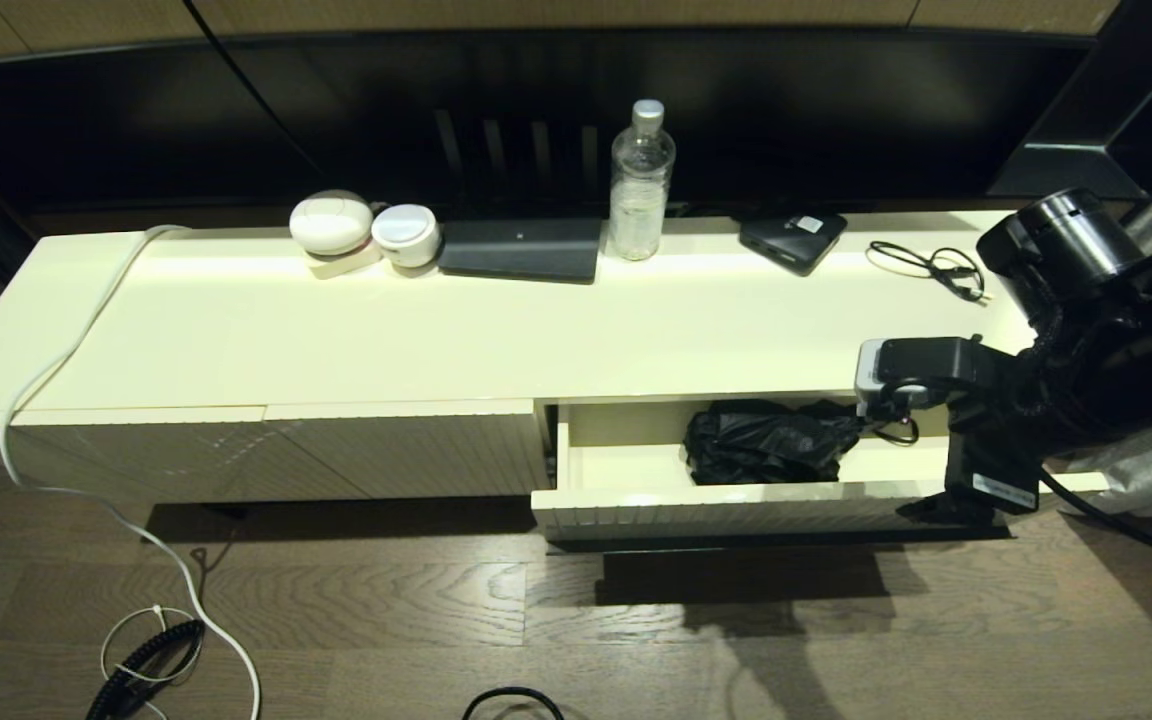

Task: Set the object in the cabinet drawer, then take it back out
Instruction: Open the drawer

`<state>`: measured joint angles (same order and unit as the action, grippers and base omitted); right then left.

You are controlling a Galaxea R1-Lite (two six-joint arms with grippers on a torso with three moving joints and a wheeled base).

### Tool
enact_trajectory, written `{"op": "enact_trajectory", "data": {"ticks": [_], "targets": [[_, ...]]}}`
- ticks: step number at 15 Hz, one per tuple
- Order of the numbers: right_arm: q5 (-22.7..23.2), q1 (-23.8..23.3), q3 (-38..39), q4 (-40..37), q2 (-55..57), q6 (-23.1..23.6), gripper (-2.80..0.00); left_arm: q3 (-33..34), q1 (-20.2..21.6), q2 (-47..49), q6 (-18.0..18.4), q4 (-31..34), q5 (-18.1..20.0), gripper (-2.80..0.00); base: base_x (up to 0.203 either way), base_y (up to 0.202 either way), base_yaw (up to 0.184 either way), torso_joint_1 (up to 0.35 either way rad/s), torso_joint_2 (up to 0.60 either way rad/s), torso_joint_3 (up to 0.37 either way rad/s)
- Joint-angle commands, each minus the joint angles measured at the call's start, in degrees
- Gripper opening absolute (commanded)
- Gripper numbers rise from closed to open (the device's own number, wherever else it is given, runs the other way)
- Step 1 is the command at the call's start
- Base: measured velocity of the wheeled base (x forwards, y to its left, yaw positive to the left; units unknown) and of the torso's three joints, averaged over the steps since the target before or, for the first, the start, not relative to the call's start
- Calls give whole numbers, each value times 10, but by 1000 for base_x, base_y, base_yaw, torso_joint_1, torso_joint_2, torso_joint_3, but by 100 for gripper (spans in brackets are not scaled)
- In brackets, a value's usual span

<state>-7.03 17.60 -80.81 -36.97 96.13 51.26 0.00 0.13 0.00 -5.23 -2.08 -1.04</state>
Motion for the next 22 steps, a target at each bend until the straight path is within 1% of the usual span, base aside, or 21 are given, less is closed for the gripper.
{"op": "enact_trajectory", "data": {"ticks": [1, 2, 3, 4, 6, 8, 11, 13, 17, 22], "targets": [[5, -3, -41, -31, 43, 17, 0, 0, 0, -1, 0, 0, 0, -280, 0, 0, 0, 0, 0, 0], [19, -3, -53, -53, 54, 34, 0, 0, 0, -1, 0, 0, 0, -280, 0, 0, 0, 0, 0, 0], [26, -3, -62, -60, 65, 39, 0, 0, 0, -1, 0, 0, 0, -280, 0, 0, 0, 0, 0, 0], [34, -3, -73, -64, 76, 37, 0, 0, 0, -1, 0, 0, 0, -280, 0, 0, 0, 0, 0, 0], [68, -12, -89, -64, 91, 25, 0, 0, 0, -1, 0, 0, 0, -280, 0, 0, 0, 0, 0, 0], [95, -20, -100, -65, 105, 27, 0, 0, 0, -1, 0, 0, 0, -280, 0, 0, 0, 0, 0, 0], [102, -30, -128, -73, 130, 28, 0, 0, 0, -1, 0, 0, 0, -280, 0, 0, 0, 0, 0, 0], [122, -40, -147, -83, 149, 29, 0, 0, 0, -1, 0, 0, 0, -280, 0, 0, 0, 0, 0, 0], [143, -55, -167, -85, 174, 29, 0, 0, 0, -1, 0, 0, 0, -280, 0, 0, 0, 0, 0, 0], [146, -55, -187, -84, 194, 24, 0, 0, 0, -1, 0, 0, 0, -280, 0, 0, 0, 0, 0, 0]]}}
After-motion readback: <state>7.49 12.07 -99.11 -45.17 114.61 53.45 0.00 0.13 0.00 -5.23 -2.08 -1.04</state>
